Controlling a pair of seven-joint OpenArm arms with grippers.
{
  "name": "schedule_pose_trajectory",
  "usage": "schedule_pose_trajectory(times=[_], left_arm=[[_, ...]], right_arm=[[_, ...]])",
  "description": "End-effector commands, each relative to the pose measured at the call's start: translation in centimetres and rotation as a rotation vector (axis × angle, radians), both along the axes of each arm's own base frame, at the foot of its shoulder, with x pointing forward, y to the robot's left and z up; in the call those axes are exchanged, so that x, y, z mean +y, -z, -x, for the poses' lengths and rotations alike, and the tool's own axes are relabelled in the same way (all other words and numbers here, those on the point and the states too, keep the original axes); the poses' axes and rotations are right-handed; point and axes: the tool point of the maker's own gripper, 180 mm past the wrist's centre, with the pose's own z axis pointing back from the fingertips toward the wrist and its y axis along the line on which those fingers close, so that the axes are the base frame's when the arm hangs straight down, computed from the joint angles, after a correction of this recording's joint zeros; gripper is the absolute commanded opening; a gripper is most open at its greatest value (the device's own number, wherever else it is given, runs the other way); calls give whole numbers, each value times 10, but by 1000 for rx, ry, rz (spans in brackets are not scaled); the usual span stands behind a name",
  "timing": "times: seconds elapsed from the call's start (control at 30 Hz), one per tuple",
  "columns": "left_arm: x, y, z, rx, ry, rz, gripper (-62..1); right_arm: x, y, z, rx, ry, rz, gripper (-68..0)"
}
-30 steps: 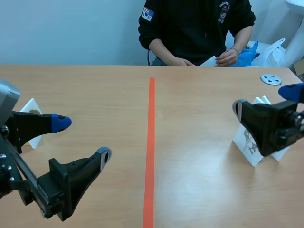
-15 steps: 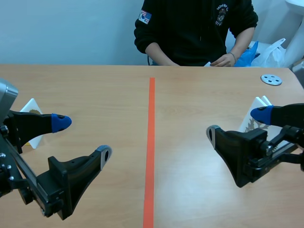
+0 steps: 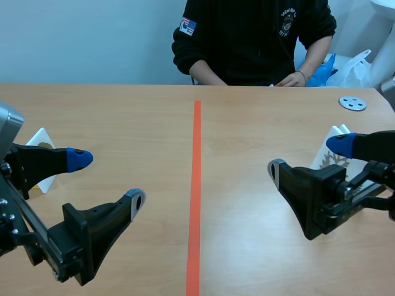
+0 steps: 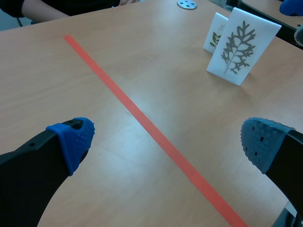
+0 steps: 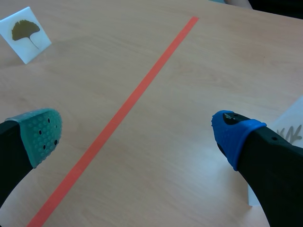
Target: Sort the leaf by its shape. The table is split by an orange tape line. A compound leaf with several leaflets goes to the left side, a simple leaf with one blade goes to the right side. Return to the home posture when a red brick is placed on the table.
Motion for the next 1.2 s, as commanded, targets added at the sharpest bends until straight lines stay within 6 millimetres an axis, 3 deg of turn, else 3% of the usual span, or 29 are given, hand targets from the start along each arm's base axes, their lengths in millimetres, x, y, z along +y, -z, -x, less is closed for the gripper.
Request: schedule_pose_trajectory(times=[0.0, 1.17], left_arm=[[1, -8, -3, -22, -8, 21, 14], [1, -8, -3, -22, -9, 22, 14]], right_arm=[[-2, -7, -4, -26, 2, -2, 4], [-3, -5, -4, -22, 3, 0, 4]])
